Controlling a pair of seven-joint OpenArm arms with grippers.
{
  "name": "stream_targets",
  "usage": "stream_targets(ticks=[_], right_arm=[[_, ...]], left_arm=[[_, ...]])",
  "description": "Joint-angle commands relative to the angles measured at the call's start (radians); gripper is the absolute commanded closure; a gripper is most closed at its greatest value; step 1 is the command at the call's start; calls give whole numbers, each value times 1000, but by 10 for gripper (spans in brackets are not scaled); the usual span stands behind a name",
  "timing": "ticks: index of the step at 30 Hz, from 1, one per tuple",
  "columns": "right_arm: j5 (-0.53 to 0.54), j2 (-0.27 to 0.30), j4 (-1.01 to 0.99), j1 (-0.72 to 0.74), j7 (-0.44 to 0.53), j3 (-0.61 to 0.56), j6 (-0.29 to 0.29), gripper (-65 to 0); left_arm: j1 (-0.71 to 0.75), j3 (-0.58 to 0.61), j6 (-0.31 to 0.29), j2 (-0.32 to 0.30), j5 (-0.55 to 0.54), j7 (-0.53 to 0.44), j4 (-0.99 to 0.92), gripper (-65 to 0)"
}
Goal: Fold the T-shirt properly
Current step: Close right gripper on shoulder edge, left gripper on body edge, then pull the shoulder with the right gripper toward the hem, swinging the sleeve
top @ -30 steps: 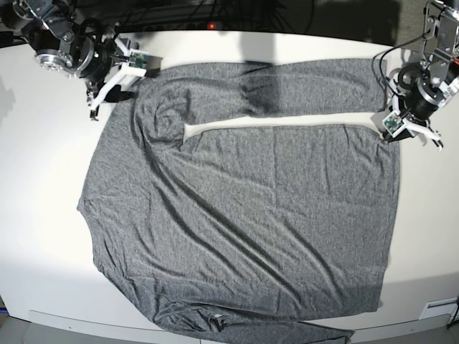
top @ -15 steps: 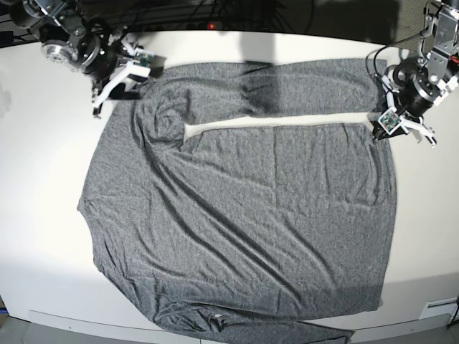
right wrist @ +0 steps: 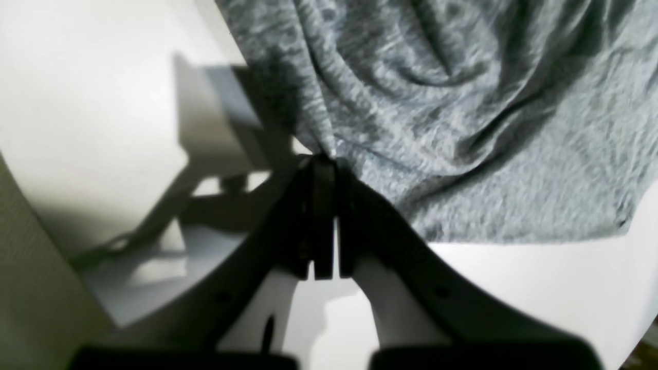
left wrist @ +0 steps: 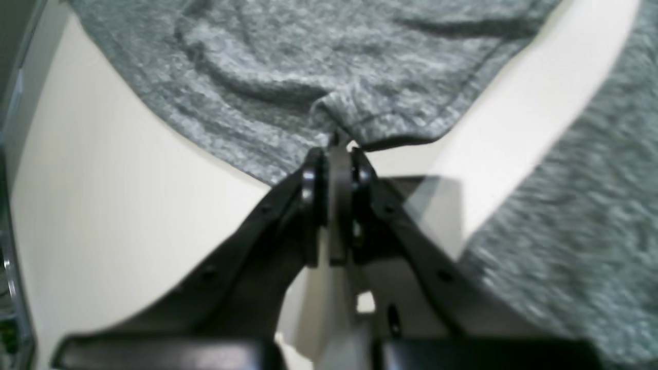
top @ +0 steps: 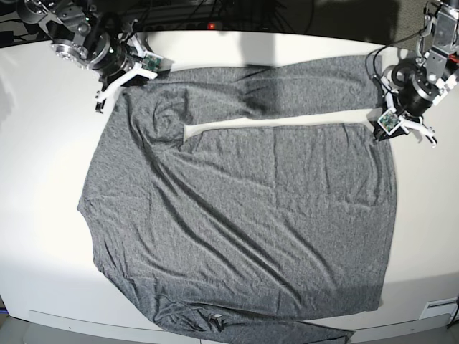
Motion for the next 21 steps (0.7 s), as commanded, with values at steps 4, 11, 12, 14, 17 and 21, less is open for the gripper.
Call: stream_targets(ticks=[4,11,12,14,17,21], right_arm=[[11,16,119,0,-71,5,-85,0],[-4,-14,170,0,-79,25,-146,0],[-3,-35,170,0,-79,38,-146,0],[-3,-83,170,1,-71,70,-146,0],[15,-136,170,22,-69,120,-146,0],[64,-170,170,83,-70,161,-146,0]], left_arm=[[0,-5,19,-18,15,28,14,0],[-2,-5,22,-20,15,141,151,0],[-3,-5,26,-23,15,140,169,0],[-6,-5,54,-32,14,140,199,0],[-28,-5,68,-49,14,166,209,0],[-68,-5,69,-77,14,241,209,0]])
